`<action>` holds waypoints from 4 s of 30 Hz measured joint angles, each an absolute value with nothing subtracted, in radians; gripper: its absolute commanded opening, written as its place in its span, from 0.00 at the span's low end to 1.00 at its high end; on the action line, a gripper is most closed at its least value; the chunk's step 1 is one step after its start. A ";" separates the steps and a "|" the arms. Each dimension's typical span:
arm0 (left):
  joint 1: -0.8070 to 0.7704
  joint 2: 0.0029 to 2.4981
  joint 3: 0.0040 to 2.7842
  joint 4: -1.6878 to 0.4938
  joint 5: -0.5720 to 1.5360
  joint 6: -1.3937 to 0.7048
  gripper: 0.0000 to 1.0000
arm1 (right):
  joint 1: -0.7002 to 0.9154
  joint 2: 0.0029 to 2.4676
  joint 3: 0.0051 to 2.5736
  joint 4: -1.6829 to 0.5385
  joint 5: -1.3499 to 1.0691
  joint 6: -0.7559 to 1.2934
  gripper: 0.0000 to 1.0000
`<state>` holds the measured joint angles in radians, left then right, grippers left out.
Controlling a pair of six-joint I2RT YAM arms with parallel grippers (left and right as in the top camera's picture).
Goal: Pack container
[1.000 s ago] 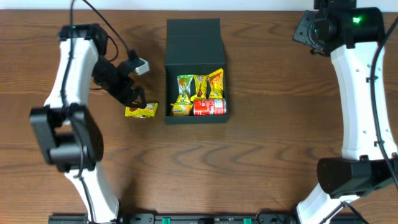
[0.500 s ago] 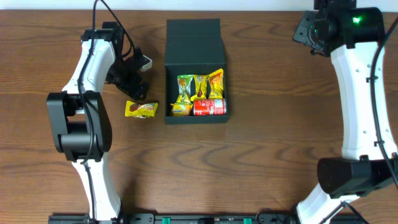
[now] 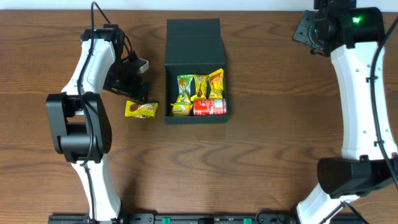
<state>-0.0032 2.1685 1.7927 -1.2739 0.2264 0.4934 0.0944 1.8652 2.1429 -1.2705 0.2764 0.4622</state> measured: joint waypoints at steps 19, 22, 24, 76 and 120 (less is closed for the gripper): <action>-0.051 2.162 1.739 -1.385 0.208 0.284 0.95 | 0.094 1.865 2.143 -1.293 0.276 0.462 0.51; -0.051 2.147 1.739 -1.391 0.223 0.258 0.95 | 0.094 1.865 2.143 -1.298 0.276 0.462 0.51; -0.050 2.121 1.739 -1.391 0.241 0.249 0.95 | 0.094 1.865 2.143 -1.297 0.276 0.462 0.51; -0.166 1.946 1.284 -0.658 0.178 -0.085 0.06 | 0.094 1.865 2.143 -1.272 0.255 0.462 0.50; -0.187 1.846 1.203 -0.704 0.196 -0.832 0.28 | 0.094 1.865 2.143 -1.267 0.242 0.415 0.55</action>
<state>-0.1871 1.8462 1.2026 -0.7044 0.1959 -0.8318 0.0944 1.8652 2.1429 -1.2671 0.2420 0.4152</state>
